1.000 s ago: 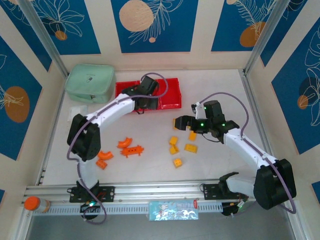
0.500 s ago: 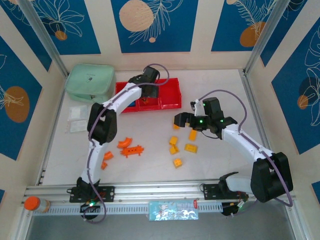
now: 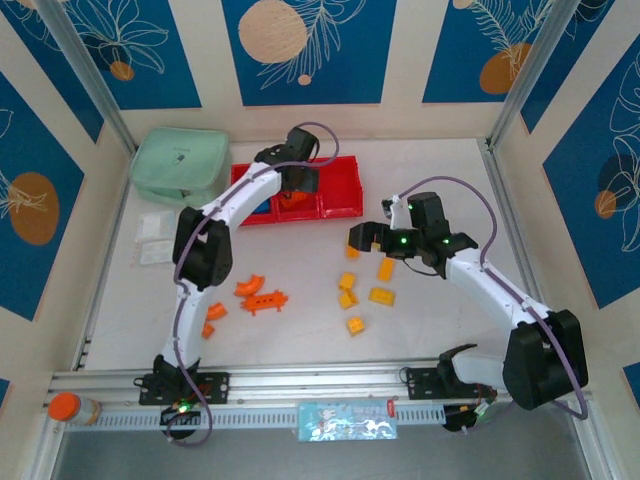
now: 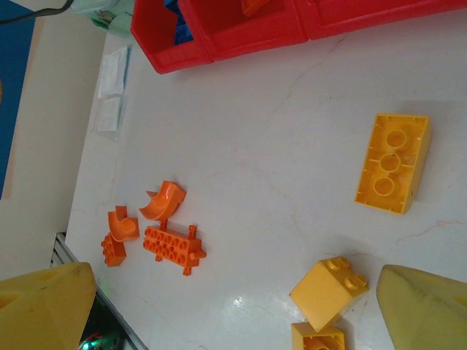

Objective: Sort the legos into containers by color
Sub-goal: Place the lego in the container, then pick up the lego from the center of the table.

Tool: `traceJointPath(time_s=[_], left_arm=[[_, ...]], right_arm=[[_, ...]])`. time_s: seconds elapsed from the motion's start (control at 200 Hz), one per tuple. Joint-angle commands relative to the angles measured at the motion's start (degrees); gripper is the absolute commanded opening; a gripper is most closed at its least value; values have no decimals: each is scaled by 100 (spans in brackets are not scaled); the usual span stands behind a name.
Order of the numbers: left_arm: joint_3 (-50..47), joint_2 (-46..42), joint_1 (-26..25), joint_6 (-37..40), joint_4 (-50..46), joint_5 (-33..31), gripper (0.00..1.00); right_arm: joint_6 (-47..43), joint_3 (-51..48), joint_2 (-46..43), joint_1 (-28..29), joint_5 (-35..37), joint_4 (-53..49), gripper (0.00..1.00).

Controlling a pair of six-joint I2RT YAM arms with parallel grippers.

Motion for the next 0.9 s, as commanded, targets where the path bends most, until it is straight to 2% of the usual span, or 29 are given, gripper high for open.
traceJointPath(time_s=[0.0, 0.2, 0.36, 0.515, 0.795, 0.895], left_arm=[[-335, -867, 25, -112, 1, 377, 74], [-1953, -2143, -1, -418, 409, 759, 76], [-3436, -3186, -6, -787, 630, 865, 78], [-4647, -4065, -84, -1115, 647, 930, 81], [-6135, -5273, -265, -1759, 238, 702, 91], [-6523, -5485, -272, -1960, 146, 725, 98]], right_arm=[[-54, 72, -158, 9, -138, -226, 99], [-230, -77, -171, 236, -123, -359, 99], [-397, -274, -93, 723, 82, -197, 99], [-514, -378, 226, 1166, -33, 196, 99], [-776, -464, 798, 1833, -101, 1030, 99], [-884, -401, 1064, 2004, -102, 1173, 99]])
